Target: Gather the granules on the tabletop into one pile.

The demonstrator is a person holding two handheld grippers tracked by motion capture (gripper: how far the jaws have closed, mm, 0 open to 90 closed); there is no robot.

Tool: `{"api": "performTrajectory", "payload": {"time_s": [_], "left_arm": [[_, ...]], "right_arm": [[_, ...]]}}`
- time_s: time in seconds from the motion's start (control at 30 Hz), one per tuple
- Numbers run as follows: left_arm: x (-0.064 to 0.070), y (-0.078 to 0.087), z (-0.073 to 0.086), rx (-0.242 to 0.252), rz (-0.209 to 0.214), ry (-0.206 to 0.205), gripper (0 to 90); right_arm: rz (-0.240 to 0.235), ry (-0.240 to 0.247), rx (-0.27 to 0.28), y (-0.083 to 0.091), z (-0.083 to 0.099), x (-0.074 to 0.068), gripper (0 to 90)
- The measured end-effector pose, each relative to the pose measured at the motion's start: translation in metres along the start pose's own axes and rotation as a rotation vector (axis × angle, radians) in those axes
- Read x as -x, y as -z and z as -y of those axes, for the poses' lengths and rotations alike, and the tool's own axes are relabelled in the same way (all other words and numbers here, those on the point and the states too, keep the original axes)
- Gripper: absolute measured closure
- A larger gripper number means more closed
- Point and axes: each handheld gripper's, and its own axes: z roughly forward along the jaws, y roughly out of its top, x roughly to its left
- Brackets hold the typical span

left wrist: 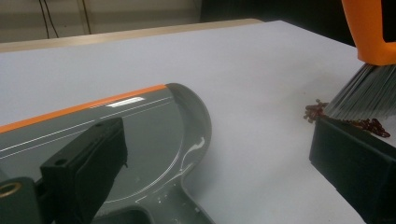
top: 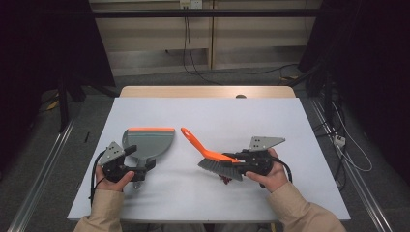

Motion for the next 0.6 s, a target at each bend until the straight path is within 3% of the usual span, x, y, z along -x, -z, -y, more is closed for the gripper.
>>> {"api": "performTrajectory", "payload": {"time_s": [0.17,0.3,0.5,0.6], "left_arm": [[0.000,0.000,0.000,-0.001,0.000,-0.001,4.0],[0.000,0.000,0.000,-0.001,0.000,-0.001,4.1],[-0.001,0.000,0.001,-0.004,-0.002,0.000,4.1],[-0.002,-0.001,0.001,-0.008,-0.004,0.002,4.1]], "right_arm": [[-0.032,-0.026,0.001,-0.002,0.002,0.002,71.5],[-0.088,-0.104,0.016,-0.003,0.003,0.007,71.5],[-0.169,-0.204,-0.038,-0.007,0.011,0.020,71.5],[-0.205,-0.231,-0.056,-0.010,0.012,0.022,71.5]]}}
